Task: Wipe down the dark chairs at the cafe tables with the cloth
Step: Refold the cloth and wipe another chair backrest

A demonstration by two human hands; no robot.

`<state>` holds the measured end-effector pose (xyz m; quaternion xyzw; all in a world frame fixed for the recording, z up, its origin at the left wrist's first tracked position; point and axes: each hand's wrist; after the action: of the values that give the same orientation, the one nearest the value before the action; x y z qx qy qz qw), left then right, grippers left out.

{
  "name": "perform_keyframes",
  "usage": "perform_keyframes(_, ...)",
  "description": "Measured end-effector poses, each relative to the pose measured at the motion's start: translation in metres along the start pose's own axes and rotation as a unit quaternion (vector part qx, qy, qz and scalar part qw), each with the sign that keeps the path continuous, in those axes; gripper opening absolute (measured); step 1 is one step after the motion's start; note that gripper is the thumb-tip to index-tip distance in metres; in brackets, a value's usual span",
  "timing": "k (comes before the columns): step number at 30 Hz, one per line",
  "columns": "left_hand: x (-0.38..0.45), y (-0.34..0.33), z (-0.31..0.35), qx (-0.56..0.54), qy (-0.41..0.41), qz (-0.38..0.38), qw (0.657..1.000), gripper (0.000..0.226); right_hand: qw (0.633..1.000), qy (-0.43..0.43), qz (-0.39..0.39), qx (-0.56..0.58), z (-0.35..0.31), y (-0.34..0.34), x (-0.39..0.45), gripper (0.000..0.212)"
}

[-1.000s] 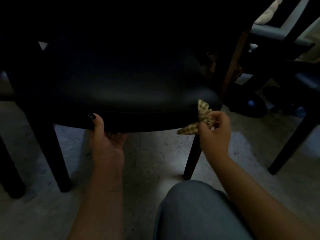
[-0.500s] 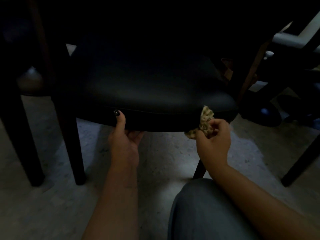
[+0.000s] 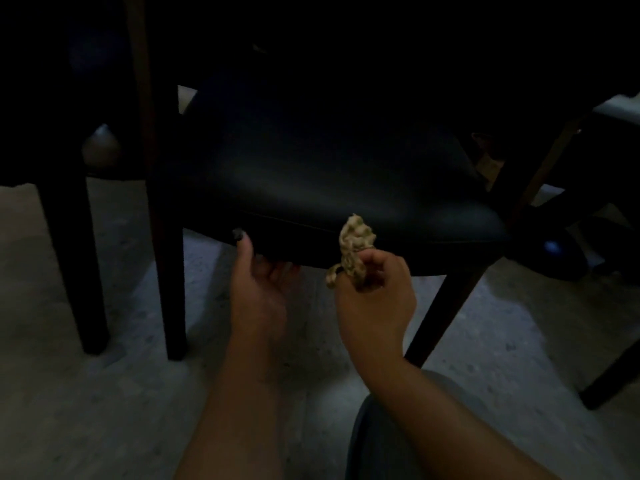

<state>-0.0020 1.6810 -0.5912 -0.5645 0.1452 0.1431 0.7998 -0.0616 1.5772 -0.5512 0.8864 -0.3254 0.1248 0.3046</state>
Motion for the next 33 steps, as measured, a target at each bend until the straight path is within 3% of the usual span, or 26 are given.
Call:
perform_keyframes(5, 0.008, 0.033, 0.028, -0.162, -0.029, 0.028, 0.986, 0.058, 1.0, 0.014, 0.022, 0.005, 0.004, -0.003, -0.001, 0.033)
perform_keyframes(9, 0.007, 0.035, 0.027, -0.16, -0.028, 0.034, 0.986, 0.053, 0.996, 0.075, -0.05, -0.004, -0.008, -0.023, -0.009, 0.028)
perform_keyframes(13, 0.005, 0.034, 0.025, -0.149, -0.016, 0.029, 0.988, 0.053, 0.996, 0.07, -0.046, 0.013, -0.02, -0.043, -0.013, 0.025)
perform_keyframes(19, -0.002, 0.036, 0.038, -0.154, -0.023, 0.031, 0.987, 0.056, 0.979, 0.172, -0.099, -0.032, -0.058, -0.077, -0.018, 0.014)
perform_keyframes(24, -0.007, 0.033, 0.044, -0.153, -0.017, 0.025, 0.988, 0.06, 0.967, 0.22, -0.12, -0.044, -0.078, -0.075, -0.013, 0.023)
perform_keyframes(27, -0.008, 0.032, 0.041, -0.157, -0.011, 0.016, 0.987, 0.059, 0.943, 0.329, -0.056, -0.012, -0.108, -0.082, 0.008, 0.026)
perform_keyframes(29, -0.007, 0.032, 0.039, -0.157, -0.011, 0.015, 0.987, 0.056, 0.926, 0.369, -0.068, -0.032, -0.131, -0.102, 0.024, 0.024)
perform_keyframes(33, -0.002, 0.028, 0.036, -0.163, -0.02, 0.021, 0.986, 0.052, 0.826, 0.466, -0.158, -0.276, -0.139, -0.143, 0.038, 0.028)
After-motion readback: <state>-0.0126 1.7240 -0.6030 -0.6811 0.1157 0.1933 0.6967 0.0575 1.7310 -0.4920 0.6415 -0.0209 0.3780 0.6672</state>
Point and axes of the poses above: each hand's wrist, its own x-axis towards the middle knuckle, its own y-axis out of the back of the hand, z = x × y, and after that the axes turned 9 degrees about -x, right-handed
